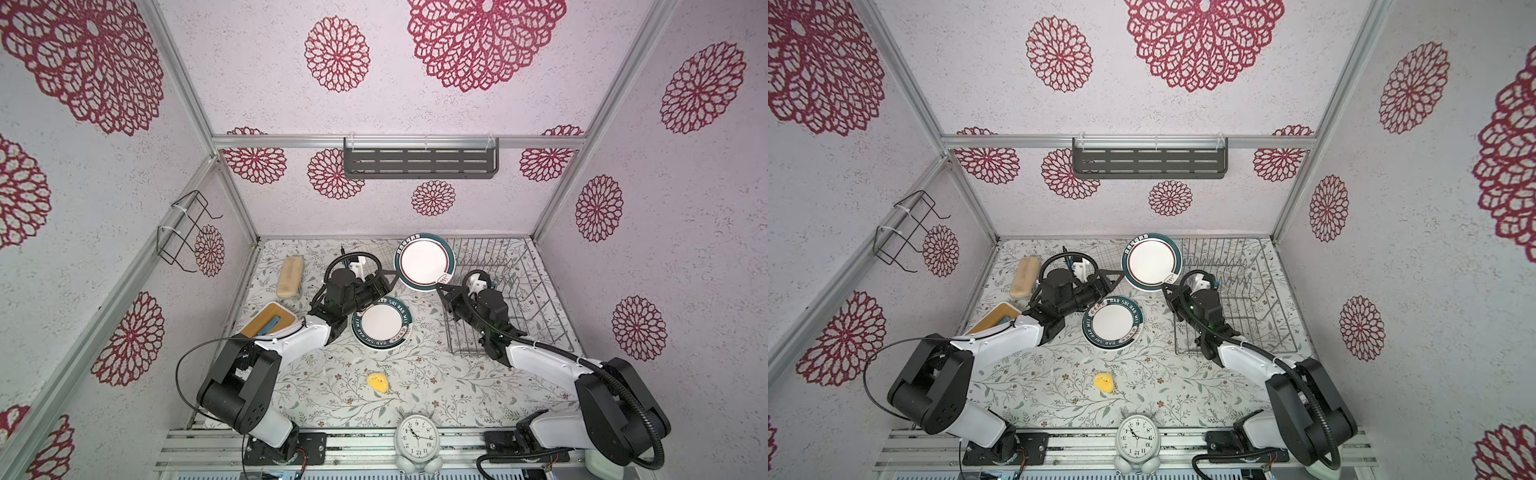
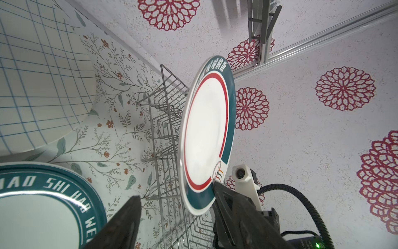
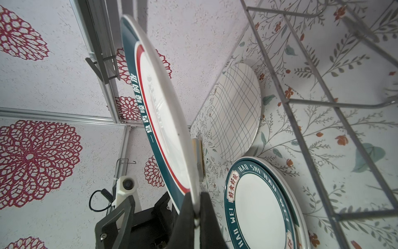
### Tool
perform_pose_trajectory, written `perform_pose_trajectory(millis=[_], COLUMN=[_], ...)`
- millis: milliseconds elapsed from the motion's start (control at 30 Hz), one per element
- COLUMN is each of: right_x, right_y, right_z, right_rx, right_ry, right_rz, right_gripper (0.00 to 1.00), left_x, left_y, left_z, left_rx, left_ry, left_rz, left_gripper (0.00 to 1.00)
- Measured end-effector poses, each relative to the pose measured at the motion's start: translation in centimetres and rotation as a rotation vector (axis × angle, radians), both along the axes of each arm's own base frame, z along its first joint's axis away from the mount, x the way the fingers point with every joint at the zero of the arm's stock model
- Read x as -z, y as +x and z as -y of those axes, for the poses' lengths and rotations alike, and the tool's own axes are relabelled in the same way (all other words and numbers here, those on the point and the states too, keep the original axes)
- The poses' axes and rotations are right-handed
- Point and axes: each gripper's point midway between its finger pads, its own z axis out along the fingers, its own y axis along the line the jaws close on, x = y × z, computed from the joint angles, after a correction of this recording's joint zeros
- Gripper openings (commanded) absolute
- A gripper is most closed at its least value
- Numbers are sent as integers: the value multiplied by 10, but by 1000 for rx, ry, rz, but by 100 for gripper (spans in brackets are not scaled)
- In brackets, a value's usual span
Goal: Unload the plates from the dish rack
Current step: Place the plate among the plates.
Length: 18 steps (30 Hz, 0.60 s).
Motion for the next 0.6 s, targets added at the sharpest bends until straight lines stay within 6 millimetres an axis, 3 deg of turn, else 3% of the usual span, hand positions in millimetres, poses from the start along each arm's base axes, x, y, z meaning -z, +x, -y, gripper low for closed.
perform_pose_trajectory(millis=[300,500,600], right_x=[-4,-7,-7], right_y=[-2,-2,-3], right_z=[-8,-9,-11], right_rx=[-19,-23,-31], right_ry=[27,34,35], right_rz=[13,22,24], right_gripper=[0,0,0], left_x=[5,8,6], left_y=[2,4,4], left_z=[14,16,17], left_rx=[31,32,36], left_ry=[-15,-21,-24], left_rz=[-12,-23,-18], left_gripper=[65,47,44])
